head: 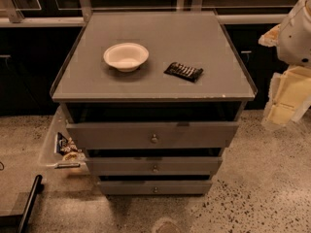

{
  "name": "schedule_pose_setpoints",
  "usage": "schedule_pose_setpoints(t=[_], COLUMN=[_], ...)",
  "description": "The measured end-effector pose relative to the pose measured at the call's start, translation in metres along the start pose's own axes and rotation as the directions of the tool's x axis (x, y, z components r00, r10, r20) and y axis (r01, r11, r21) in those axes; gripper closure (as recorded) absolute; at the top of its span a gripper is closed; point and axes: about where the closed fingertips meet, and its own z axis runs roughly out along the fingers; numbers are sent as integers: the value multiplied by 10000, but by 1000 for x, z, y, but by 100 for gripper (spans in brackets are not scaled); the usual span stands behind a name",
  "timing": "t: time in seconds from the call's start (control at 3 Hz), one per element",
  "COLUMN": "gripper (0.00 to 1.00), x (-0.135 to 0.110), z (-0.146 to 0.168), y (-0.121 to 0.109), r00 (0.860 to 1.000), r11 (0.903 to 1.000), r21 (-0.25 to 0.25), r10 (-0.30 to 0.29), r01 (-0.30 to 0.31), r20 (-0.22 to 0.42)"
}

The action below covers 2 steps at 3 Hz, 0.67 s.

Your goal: Open middle drawer

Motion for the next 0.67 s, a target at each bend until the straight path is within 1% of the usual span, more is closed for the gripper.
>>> schedule_pose_setpoints(t=[0.33,0.67], gripper=[0,0], x=[0,7], z=[0,25], y=[0,7], r00=[10000,10000], r11=[10000,9998], r21=[0,-204], r10=[0,48], r01=[0,-48], r20=[0,-9])
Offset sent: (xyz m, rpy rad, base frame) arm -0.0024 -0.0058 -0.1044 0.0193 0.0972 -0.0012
